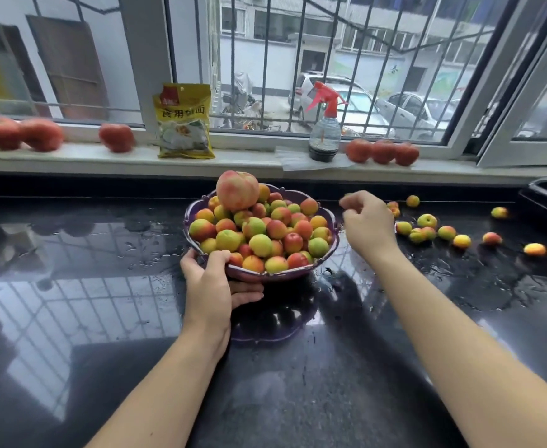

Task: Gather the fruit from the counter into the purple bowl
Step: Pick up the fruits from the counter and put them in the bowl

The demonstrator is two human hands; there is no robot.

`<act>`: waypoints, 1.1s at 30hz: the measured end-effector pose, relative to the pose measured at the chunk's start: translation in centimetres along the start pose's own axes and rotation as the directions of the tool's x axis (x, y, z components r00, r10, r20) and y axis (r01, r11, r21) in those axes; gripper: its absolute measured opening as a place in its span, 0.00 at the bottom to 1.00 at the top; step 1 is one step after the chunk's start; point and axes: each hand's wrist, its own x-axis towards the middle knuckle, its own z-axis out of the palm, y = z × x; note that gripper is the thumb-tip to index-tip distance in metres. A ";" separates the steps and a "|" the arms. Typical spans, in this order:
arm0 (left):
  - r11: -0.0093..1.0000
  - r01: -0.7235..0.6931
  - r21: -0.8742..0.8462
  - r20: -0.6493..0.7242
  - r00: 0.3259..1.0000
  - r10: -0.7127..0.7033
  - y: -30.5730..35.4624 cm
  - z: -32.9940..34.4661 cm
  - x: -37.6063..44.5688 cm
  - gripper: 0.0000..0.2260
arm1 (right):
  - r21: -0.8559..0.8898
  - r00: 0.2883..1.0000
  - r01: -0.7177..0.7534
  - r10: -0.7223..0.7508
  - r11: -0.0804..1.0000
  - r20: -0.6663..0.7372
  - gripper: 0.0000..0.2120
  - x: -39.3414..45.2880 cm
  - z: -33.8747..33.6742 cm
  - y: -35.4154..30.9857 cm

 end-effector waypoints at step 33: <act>1.000 -0.019 0.001 -0.024 1.000 0.019 -0.3 -0.1 0.7 0.15 | 0.101 0.899 0.299 -0.315 0.949 0.303 0.11 -0.8 -1.2 -5.8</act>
